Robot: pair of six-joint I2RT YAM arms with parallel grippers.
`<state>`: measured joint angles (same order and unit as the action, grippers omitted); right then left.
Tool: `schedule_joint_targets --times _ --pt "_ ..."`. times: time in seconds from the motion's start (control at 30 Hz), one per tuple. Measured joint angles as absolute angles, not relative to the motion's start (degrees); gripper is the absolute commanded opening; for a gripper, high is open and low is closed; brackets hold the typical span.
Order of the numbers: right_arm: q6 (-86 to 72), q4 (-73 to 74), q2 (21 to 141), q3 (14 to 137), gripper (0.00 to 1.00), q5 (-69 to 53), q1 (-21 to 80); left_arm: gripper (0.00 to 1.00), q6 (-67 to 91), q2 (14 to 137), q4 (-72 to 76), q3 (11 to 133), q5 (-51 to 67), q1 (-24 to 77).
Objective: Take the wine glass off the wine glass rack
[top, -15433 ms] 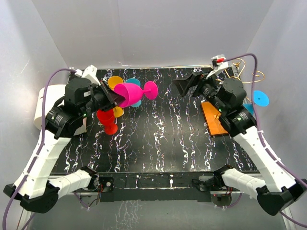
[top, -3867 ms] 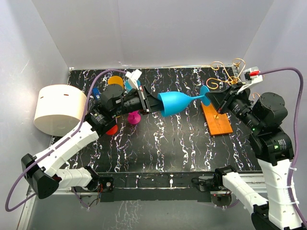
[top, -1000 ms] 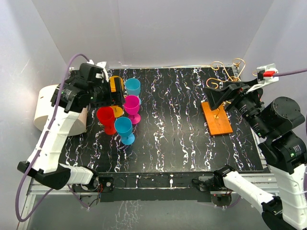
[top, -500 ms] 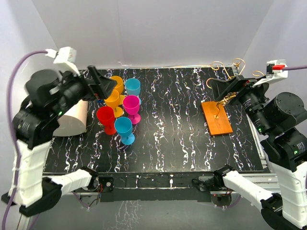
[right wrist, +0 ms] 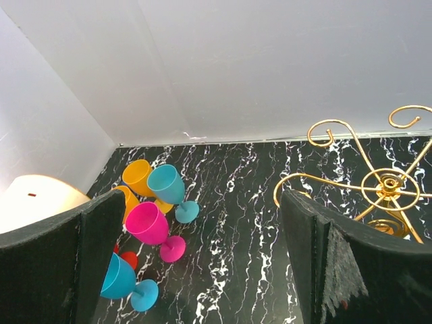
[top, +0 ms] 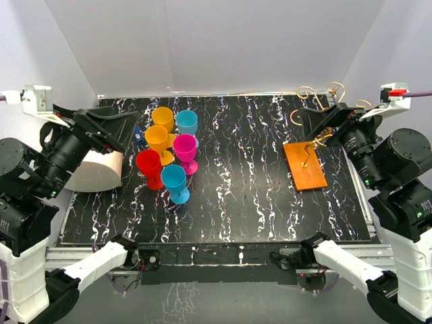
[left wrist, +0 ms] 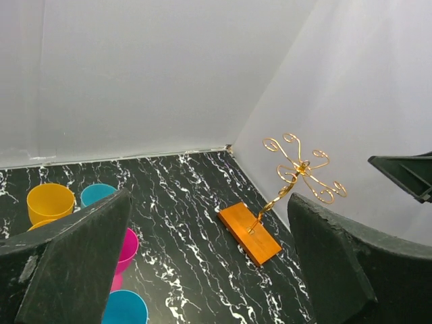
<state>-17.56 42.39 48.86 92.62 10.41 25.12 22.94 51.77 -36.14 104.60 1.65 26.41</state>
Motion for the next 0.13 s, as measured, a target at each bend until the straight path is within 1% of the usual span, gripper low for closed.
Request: schedule_joint_targets --times 0.13 --pt "-17.69 42.83 49.36 93.76 0.98 10.92 25.12 0.99 22.92 52.25 -36.34 103.66 1.48 26.41"
